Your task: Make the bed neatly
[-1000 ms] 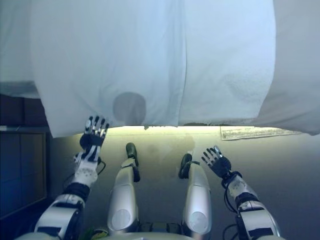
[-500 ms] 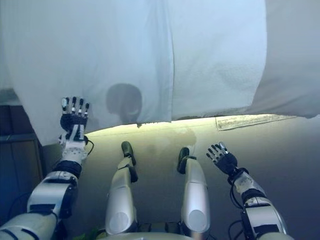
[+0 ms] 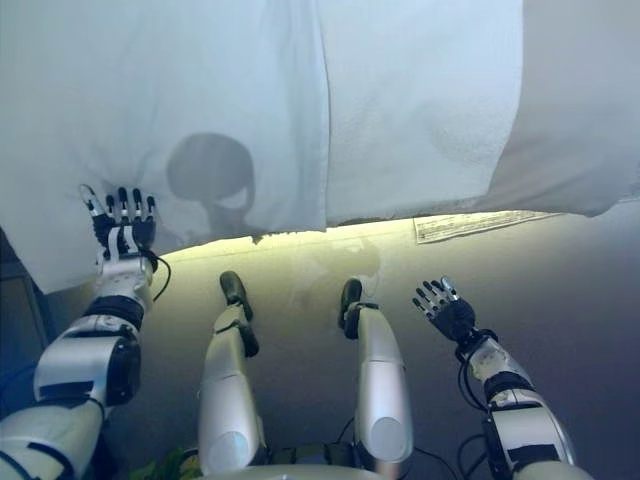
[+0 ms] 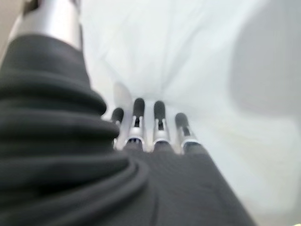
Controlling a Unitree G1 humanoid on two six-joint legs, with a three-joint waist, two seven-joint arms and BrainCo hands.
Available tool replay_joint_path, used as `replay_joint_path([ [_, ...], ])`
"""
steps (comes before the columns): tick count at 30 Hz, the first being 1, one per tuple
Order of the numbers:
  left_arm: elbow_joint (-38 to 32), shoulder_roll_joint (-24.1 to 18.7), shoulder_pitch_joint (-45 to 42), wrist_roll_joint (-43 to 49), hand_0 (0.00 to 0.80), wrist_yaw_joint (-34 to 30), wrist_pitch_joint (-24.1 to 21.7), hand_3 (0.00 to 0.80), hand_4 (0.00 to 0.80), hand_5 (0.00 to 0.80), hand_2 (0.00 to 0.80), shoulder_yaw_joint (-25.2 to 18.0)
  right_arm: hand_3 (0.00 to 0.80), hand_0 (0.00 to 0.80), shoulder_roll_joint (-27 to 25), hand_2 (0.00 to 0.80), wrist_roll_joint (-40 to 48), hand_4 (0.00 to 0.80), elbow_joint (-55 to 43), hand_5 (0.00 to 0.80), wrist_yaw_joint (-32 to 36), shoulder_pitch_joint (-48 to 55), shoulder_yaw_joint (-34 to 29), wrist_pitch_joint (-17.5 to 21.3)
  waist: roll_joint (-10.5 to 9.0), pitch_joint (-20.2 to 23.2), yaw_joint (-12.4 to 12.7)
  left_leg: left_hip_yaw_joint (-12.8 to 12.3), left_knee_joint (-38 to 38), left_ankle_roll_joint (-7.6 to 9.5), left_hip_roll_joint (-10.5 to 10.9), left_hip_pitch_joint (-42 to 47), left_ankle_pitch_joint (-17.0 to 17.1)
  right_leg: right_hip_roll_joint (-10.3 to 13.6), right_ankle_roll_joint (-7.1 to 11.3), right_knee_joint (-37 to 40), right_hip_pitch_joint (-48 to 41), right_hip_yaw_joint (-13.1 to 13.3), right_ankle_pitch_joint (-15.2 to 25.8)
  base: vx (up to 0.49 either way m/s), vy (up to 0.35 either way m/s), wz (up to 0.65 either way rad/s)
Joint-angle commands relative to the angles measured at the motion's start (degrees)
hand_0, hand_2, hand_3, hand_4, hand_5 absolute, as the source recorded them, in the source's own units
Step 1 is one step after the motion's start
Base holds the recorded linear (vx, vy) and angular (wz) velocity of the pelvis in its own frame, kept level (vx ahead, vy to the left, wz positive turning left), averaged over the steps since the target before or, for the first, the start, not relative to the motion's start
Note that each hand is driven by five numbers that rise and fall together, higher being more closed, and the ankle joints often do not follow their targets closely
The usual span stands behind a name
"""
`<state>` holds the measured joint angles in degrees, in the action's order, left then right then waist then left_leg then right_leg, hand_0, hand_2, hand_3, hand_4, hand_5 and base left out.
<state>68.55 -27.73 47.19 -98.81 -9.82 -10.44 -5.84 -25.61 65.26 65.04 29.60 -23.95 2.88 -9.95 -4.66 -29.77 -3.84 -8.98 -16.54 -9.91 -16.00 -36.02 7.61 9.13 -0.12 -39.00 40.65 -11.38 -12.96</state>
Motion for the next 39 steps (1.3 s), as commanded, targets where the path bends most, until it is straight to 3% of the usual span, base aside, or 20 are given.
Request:
replay_joint_path([
  [1,-0.7,-0.4,3.2,-1.7,0.000,3.7,0.6,0.000,0.000,0.000,0.000,-0.3,0.000,0.000,0.4,0.000,1.9,0.000,-1.8,0.000,0.0,0.0,-0.1,1.3,-1.48,0.0,-0.7,2.7,-7.2,0.19,-0.1,-3.7,-4.9,2.5,5.05,4.2,0.3,2.7,7.2,0.000,0.000,0.00],
  [8,0.6,3.7,1.0,-6.5,0.000,6.0,7.7,0.000,0.000,0.000,0.000,-0.1,0.000,0.000,1.8,0.000,0.5,0.000,-2.1,0.000,2.1,-0.8,-0.5,1.7,-1.53,0.0,-0.5,3.3,-7.8,0.12,0.1,-4.7,-5.0,2.6,5.30,4.8,0.7,2.6,7.5,0.000,0.000,0.00],
  [16,-1.5,7.5,-4.2,-11.0,0.000,6.2,9.7,0.000,0.000,0.000,0.000,-1.1,0.000,0.000,2.8,0.000,-0.8,0.000,-2.9,0.000,2.3,0.7,-1.5,2.9,-2.47,0.0,0.9,4.8,-7.2,0.12,-0.2,-6.6,-4.6,2.2,5.19,4.3,1.9,1.7,7.1,-0.016,-0.017,0.01],
  [22,-1.1,8.0,-7.7,-9.2,0.000,6.4,11.1,0.000,0.000,0.000,0.000,-2.2,0.000,0.000,3.8,0.000,-0.7,0.000,-3.6,0.000,3.4,1.0,-2.2,3.5,-2.91,0.0,2.2,5.8,-6.9,0.26,-0.1,-6.9,-4.5,2.5,5.39,4.2,1.6,0.6,7.1,-0.025,-0.046,0.08],
  [27,-0.4,8.4,-10.1,0.3,0.000,5.5,15.1,0.000,0.000,0.000,0.000,-0.7,0.000,0.000,4.6,0.000,0.2,0.000,-4.7,0.000,2.1,0.8,-1.9,3.5,-2.64,0.0,2.7,5.9,-6.8,0.44,0.2,-5.4,-4.7,2.9,5.64,4.7,0.0,0.2,7.3,-0.018,-0.015,0.02],
  [30,1.1,9.4,-12.6,8.6,0.000,0.7,18.2,0.000,0.000,0.000,0.000,2.5,0.000,0.000,5.0,0.000,0.8,0.000,-4.6,0.000,2.1,1.4,-2.2,3.7,-1.95,0.0,3.0,5.4,-6.4,0.69,0.4,-3.2,-4.8,3.4,5.98,5.1,-2.0,0.0,7.4,-0.019,-0.021,0.05],
  [34,0.0,11.3,-18.7,18.5,0.000,-8.7,16.5,0.000,0.000,0.000,0.000,8.1,0.000,0.000,4.8,0.000,0.8,0.000,-4.8,0.000,3.4,3.1,-2.7,3.9,-0.31,0.0,3.5,4.3,-4.5,0.80,1.0,2.5,-4.6,4.4,6.79,7.5,-7.0,0.0,8.1,0.000,0.000,0.00],
  [39,-3.1,12.3,-24.7,29.0,0.000,-13.0,13.5,0.000,0.000,0.000,0.000,12.2,0.000,0.000,5.0,0.000,-0.4,0.000,-5.4,0.000,3.3,5.9,-3.0,4.2,1.65,1.2,4.1,3.2,-1.0,0.92,2.1,10.3,-4.0,5.3,7.58,12.1,-14.5,-0.6,9.3,0.031,0.006,0.00],
])
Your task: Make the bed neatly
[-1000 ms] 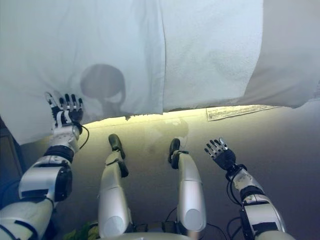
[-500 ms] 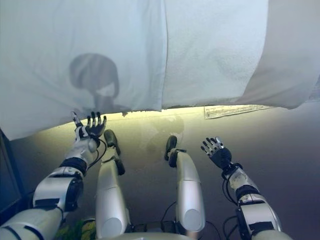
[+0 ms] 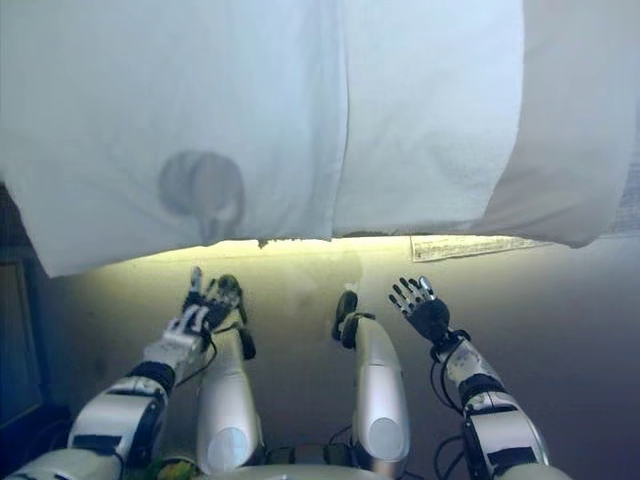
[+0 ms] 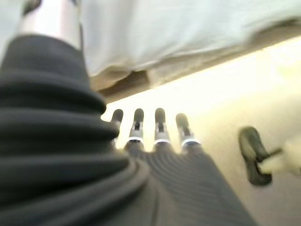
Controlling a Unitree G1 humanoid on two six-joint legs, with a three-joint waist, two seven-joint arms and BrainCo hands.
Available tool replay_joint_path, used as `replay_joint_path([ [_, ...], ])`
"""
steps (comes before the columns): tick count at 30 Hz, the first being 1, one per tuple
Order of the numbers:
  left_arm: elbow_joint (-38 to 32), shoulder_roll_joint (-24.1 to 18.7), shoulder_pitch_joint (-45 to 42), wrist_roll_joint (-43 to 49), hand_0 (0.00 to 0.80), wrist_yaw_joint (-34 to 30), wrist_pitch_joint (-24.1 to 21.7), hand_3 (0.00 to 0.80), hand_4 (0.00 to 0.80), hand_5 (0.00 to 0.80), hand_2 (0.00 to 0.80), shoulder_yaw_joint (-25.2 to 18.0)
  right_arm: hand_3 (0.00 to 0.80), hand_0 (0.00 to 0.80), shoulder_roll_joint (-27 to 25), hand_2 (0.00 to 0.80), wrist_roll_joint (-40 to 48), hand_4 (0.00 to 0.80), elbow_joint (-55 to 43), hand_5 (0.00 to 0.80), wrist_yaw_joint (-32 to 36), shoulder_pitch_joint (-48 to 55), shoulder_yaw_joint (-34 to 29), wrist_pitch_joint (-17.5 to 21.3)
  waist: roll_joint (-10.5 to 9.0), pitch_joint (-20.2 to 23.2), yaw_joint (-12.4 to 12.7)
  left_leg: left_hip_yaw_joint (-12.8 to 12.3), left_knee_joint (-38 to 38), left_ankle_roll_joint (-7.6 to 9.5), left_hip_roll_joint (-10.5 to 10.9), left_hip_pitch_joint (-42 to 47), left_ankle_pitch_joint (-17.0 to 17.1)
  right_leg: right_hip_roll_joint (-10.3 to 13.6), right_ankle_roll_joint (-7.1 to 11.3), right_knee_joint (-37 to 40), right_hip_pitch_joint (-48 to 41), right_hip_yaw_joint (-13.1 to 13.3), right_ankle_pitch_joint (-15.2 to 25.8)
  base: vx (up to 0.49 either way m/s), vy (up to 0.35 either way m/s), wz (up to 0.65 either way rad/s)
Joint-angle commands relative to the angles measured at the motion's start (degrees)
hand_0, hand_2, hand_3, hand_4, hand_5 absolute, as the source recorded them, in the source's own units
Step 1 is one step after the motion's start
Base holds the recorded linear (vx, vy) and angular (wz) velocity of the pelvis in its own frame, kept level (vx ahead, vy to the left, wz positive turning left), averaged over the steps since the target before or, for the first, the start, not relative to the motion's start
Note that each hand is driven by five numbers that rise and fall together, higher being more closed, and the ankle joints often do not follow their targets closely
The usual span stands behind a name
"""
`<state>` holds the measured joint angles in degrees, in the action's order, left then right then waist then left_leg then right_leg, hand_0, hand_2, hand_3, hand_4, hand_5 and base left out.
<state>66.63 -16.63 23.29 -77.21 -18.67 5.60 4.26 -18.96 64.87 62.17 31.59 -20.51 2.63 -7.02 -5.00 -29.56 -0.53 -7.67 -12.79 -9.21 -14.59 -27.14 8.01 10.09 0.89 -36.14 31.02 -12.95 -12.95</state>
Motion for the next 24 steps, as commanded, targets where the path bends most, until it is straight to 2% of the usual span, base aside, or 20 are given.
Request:
replay_joint_path([
  [1,-1.6,1.1,-1.9,11.6,0.000,-4.3,-3.7,0.000,0.000,0.000,0.000,3.0,0.000,0.000,-1.5,0.000,-0.3,0.000,-2.5,0.000,1.3,3.2,-2.7,1.2,2.42,1.7,0.8,1.7,-4.1,0.24,0.9,2.7,-4.3,4.5,6.70,10.3,-6.2,0.9,9.6,0.088,0.000,0.05],
  [6,-2.8,0.0,-7.1,25.7,0.000,-2.9,-8.8,0.000,0.000,0.000,0.000,6.1,0.000,0.000,-1.3,0.000,-3.4,0.000,-1.7,0.000,0.6,7.2,-1.7,0.6,4.33,6.3,1.0,0.8,0.0,0.32,1.9,9.9,-3.6,4.9,6.72,16.4,-14.3,0.0,10.9,0.137,0.016,0.03],
  [9,-3.3,-0.4,-10.4,29.8,0.000,-3.8,-9.1,0.000,0.000,0.000,0.000,6.0,0.000,0.000,0.0,0.000,-5.4,0.000,-0.8,0.000,-1.1,10.0,-0.8,1.1,5.13,9.5,1.1,0.5,3.9,0.51,2.4,15.2,-3.2,5.0,6.85,20.7,-19.9,-0.4,11.7,0.211,0.026,0.03],
  [14,0.8,0.5,-14.6,44.7,0.000,-1.4,-13.0,0.000,0.000,0.000,0.000,8.3,0.000,0.000,3.1,0.000,-9.9,0.000,2.4,0.000,-2.6,14.1,1.1,2.3,5.71,15.6,1.1,-0.3,11.0,1.04,3.1,23.2,-2.1,4.0,7.07,27.9,-28.1,-0.6,13.3,0.220,0.007,0.05],
  [17,4.1,1.6,-16.0,50.1,0.000,1.7,-13.5,0.000,0.000,0.000,0.000,8.8,0.000,0.000,4.6,0.000,-10.6,0.000,4.7,0.000,-3.2,15.2,1.8,3.0,6.05,18.4,1.2,-0.7,14.6,1.15,3.3,26.5,-1.4,3.5,7.15,30.7,-31.2,-1.0,14.0,0.168,0.009,-0.02],
  [21,7.5,4.0,-17.5,53.7,0.000,6.3,-12.8,0.000,0.000,0.000,0.000,8.3,0.000,0.000,7.4,0.000,-19.0,0.000,8.1,0.000,-4.7,16.7,4.4,2.8,5.97,21.7,1.5,-0.8,17.8,1.28,3.8,29.1,-0.9,3.3,7.45,34.6,-34.7,-2.5,15.5,0.096,-0.018,-0.03],
  [24,9.4,5.1,-17.5,54.9,0.000,7.9,-12.3,0.000,0.000,0.000,0.000,7.2,0.000,0.000,8.1,0.000,-17.8,0.000,10.0,0.000,-5.7,16.1,5.2,2.4,5.51,22.9,2.2,-0.4,17.8,1.29,4.0,29.9,-1.5,3.1,7.43,37.7,-36.7,-3.5,16.6,0.043,-0.041,0.03],
])
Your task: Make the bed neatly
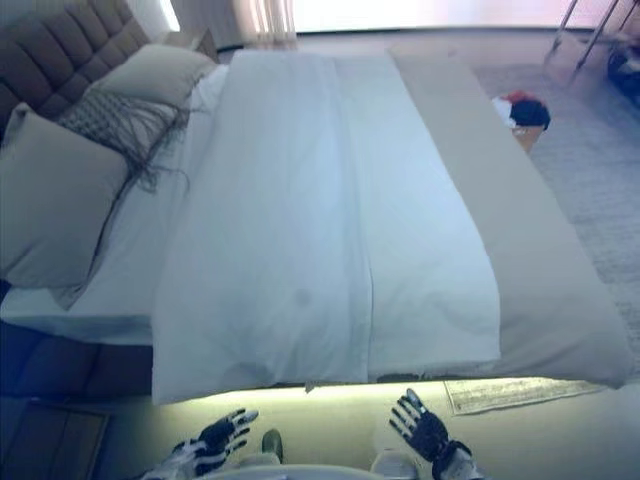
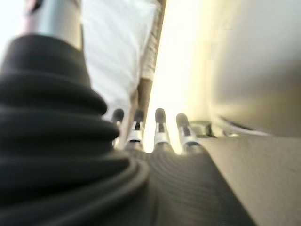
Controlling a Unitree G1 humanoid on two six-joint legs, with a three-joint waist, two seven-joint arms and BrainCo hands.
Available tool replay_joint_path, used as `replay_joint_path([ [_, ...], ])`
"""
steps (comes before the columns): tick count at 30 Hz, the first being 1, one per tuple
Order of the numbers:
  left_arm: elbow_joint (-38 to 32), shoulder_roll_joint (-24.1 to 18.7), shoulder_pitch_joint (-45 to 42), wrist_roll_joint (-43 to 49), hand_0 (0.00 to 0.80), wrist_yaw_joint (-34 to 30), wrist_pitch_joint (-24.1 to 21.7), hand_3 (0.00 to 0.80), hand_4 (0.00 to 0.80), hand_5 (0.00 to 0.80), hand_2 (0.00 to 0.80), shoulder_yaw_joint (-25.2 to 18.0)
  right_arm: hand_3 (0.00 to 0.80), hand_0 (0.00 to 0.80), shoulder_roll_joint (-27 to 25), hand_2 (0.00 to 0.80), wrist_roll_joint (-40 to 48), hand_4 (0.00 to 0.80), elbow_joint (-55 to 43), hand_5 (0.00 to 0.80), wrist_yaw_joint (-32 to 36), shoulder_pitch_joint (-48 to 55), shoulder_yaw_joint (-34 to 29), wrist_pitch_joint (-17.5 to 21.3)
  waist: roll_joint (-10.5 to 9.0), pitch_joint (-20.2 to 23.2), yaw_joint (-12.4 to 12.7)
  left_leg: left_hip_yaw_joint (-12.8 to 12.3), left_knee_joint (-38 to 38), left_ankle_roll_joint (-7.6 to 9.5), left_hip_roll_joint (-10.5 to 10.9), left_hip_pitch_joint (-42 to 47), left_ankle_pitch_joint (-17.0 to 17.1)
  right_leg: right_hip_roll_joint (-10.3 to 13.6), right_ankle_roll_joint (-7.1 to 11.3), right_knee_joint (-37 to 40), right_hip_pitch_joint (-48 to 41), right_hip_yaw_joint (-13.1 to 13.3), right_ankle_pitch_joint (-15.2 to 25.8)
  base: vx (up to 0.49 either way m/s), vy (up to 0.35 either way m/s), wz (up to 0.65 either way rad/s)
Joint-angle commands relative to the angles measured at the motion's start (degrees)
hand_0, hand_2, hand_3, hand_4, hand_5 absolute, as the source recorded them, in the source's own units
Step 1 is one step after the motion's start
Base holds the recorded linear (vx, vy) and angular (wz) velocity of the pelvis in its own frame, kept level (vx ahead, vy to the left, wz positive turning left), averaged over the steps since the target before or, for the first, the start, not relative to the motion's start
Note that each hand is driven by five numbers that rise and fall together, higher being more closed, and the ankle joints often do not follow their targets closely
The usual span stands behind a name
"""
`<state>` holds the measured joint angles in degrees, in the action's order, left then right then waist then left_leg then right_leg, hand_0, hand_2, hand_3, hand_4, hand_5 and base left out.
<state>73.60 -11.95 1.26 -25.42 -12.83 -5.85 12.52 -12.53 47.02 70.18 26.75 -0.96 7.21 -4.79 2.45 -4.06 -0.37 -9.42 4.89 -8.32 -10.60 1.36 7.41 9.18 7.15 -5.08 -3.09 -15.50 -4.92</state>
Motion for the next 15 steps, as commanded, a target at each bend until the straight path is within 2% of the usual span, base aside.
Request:
replay_joint_path([
  [1,3.2,0.9,4.5,3.7,0.000,2.2,-1.2,0.000,0.000,0.000,0.000,-1.5,0.000,0.000,2.1,0.000,1.3,0.000,2.7,0.000,-1.5,-3.6,0.4,0.0,-2.16,-2.1,2.1,1.0,0.1,0.36,0.0,1.8,-1.1,3.9,1.20,7.6,-3.1,-1.1,9.1,0.073,-0.036,0.04],
  [7,3.7,3.1,3.7,4.0,0.000,2.1,-3.4,0.000,0.000,0.000,0.000,-0.4,0.000,0.000,3.1,0.000,3.0,0.000,7.6,0.000,-9.9,-2.7,-3.4,1.7,-1.76,-0.1,1.4,0.0,0.1,0.70,-0.4,3.5,-2.1,3.2,0.88,8.2,-4.5,-0.1,8.8,0.072,0.002,-0.01],
  [12,3.8,3.0,3.8,4.2,0.000,0.6,-3.1,0.000,0.000,0.000,0.000,-0.1,0.000,0.000,2.7,0.000,-2.3,0.000,10.1,0.000,-8.2,-1.8,-4.6,1.2,-1.12,0.5,0.9,0.2,0.1,1.02,-0.3,4.8,-2.7,2.9,0.51,7.8,-5.4,0.4,8.0,0.057,0.027,0.00],
  [15,3.7,2.9,3.7,2.8,0.000,0.4,-2.9,0.000,0.000,0.000,0.000,-0.5,0.000,0.000,2.6,0.000,-2.4,0.000,10.0,0.000,-8.7,-1.6,-3.9,1.0,-1.16,0.8,1.0,0.5,0.1,1.08,-0.2,5.1,-2.8,3.1,0.56,7.5,-5.7,0.4,7.8,0.038,0.004,0.00],
])
